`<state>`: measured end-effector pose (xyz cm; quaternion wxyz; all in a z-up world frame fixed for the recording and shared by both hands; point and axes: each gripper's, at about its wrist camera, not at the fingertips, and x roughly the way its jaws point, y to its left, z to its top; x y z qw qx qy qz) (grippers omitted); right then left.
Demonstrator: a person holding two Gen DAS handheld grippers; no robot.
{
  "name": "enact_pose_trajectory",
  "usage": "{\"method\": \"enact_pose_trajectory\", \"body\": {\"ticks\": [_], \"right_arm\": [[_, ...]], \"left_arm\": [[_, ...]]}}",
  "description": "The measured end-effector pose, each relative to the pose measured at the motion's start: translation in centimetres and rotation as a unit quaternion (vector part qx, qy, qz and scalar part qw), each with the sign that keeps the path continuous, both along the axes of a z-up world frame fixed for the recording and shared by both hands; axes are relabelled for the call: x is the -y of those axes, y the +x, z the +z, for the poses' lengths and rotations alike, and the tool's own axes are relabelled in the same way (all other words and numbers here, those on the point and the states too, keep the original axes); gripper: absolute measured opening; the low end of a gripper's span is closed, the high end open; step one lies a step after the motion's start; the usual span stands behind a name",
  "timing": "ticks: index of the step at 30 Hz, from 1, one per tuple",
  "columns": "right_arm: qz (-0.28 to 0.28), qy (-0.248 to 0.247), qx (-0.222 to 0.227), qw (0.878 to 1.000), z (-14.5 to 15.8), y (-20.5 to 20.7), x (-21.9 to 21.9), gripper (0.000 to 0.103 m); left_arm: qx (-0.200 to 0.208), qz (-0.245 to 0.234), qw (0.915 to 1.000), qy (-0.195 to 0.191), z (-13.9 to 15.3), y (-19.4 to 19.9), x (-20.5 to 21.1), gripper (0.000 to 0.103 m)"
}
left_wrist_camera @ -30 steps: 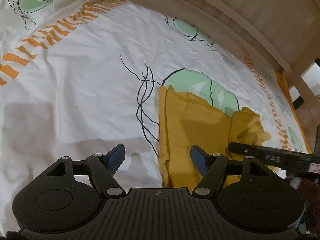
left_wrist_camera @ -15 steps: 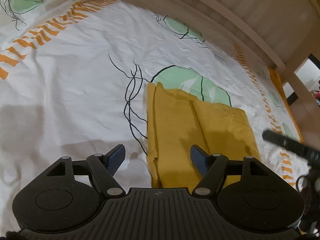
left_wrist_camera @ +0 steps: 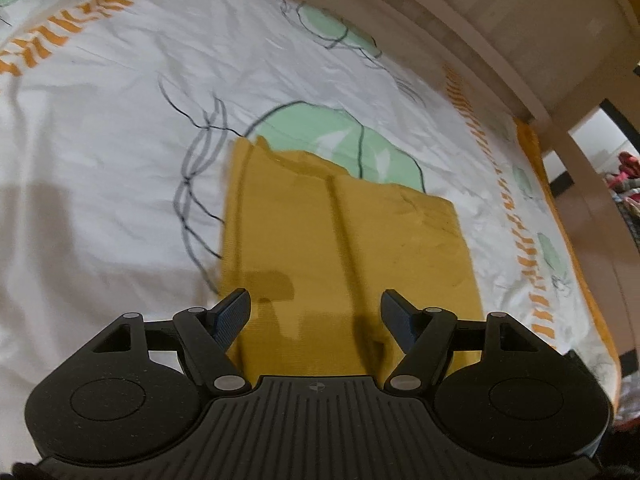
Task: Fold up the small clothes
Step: 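Open the right gripper and smooth the folded sweater, then grasp the sweater's folded end with the right gripper and lift it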
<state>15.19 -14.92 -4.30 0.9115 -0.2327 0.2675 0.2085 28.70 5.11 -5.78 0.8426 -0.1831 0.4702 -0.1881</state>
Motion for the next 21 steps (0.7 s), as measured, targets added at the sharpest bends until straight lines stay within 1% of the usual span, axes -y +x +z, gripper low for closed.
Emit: {"method": "enact_pose_trajectory", "body": {"ticks": [1,3,5,7,8,10,12,16,17,19,21], "right_arm": [[0.009,-0.015,0.004,1.000,-0.2,-0.3,-0.2,0.087],[0.021,-0.028,0.002,0.999,-0.4,-0.4,-0.3,0.084],[0.036,-0.038,0.001,0.999,-0.7,-0.4,-0.4,0.077],[0.041,-0.063,0.004,0.997,-1.2,-0.3,-0.7,0.063],[0.041,-0.071,0.006,0.997,-1.4,-0.2,-0.8,0.061],[0.044,-0.077,0.004,0.996,-1.7,-0.2,-0.7,0.060],[0.057,-0.090,0.006,0.994,-2.1,-0.3,-0.8,0.060],[0.075,-0.121,0.020,0.990,-2.8,-1.2,-1.0,0.060],[0.074,-0.122,0.023,0.990,-2.9,-1.2,-1.0,0.059],[0.067,-0.108,0.021,0.992,-2.8,-0.8,-0.9,0.055],[0.058,-0.096,0.023,0.993,-2.7,-0.3,-1.1,0.055]], "left_arm": [[-0.005,-0.005,1.0000,-0.003,-0.1,0.3,0.3,0.070],[-0.017,-0.014,0.9997,-0.008,-0.3,1.0,1.0,0.070],[-0.030,-0.023,0.9992,-0.015,-0.5,1.7,1.7,0.070],[-0.042,-0.031,0.9985,-0.018,-0.8,2.4,2.3,0.070],[-0.048,-0.034,0.9981,-0.019,-1.0,2.7,2.6,0.070],[-0.060,-0.035,0.9974,-0.019,-1.4,3.2,2.9,0.070],[-0.071,-0.035,0.9967,-0.017,-1.8,3.6,3.0,0.070],[-0.079,-0.031,0.9962,-0.019,-2.2,3.9,2.9,0.070],[-0.079,-0.030,0.9962,-0.020,-2.3,3.9,2.9,0.070],[-0.078,-0.030,0.9963,-0.018,-2.3,4.0,3.0,0.070],[-0.076,-0.031,0.9965,-0.016,-2.2,4.2,3.2,0.070]]}}
